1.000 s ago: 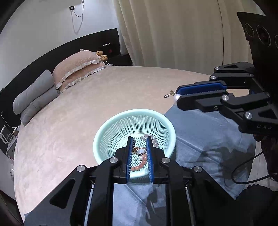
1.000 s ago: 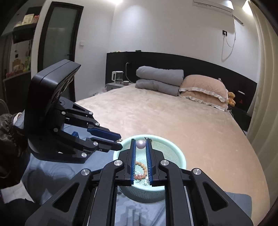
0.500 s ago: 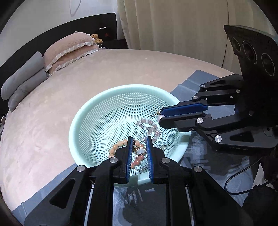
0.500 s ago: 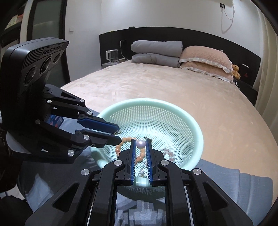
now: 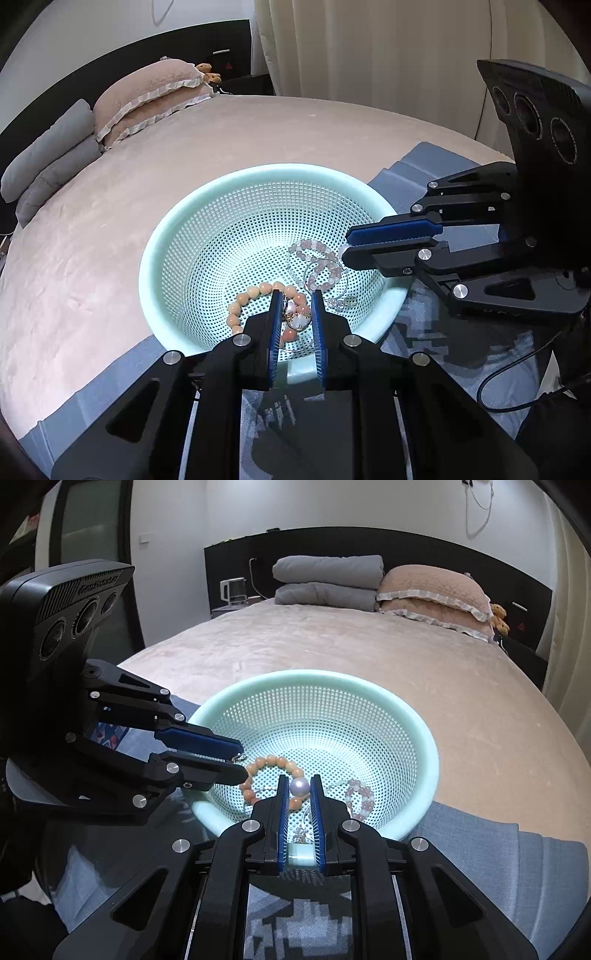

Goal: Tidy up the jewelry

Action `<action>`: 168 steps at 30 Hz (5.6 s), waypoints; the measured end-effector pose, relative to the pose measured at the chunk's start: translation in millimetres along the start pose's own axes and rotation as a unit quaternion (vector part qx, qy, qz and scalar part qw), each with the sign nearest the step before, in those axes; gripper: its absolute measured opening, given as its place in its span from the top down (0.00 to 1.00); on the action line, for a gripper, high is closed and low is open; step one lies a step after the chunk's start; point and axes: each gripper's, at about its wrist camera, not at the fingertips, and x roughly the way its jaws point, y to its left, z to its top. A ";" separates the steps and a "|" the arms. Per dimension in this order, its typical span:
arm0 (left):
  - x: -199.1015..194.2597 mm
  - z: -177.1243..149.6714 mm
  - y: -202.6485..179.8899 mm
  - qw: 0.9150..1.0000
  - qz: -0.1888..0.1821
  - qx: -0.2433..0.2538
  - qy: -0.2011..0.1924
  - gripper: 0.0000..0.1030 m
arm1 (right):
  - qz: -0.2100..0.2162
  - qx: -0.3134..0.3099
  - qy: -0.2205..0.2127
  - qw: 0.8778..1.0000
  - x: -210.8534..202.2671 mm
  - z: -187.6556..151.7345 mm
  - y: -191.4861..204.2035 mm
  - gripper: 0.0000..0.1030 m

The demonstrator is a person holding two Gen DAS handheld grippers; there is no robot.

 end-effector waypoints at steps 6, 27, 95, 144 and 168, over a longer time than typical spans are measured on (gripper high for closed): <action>-2.8 0.2 1.1 1.000 0.001 -0.001 0.004 0.80 | -0.006 0.003 0.000 1.000 -4.4 2.1 -2.2 0.88; -64.6 -66.7 -34.1 0.999 -0.016 0.046 -0.014 0.06 | 0.035 -0.011 -0.031 0.999 -75.6 -40.9 10.1 0.17; -104.8 -20.6 -9.5 0.992 0.066 -0.083 -0.071 0.90 | 0.000 -0.012 -0.059 0.998 -114.9 17.4 34.2 0.96; -4.2 4.9 20.2 0.992 0.065 -0.103 -0.015 0.67 | -0.015 0.019 0.020 1.000 -1.2 14.7 -6.4 0.92; -111.4 -39.7 -31.1 0.979 0.143 -0.133 -0.051 0.13 | -0.058 0.036 -0.018 0.998 -114.5 -13.0 43.6 0.35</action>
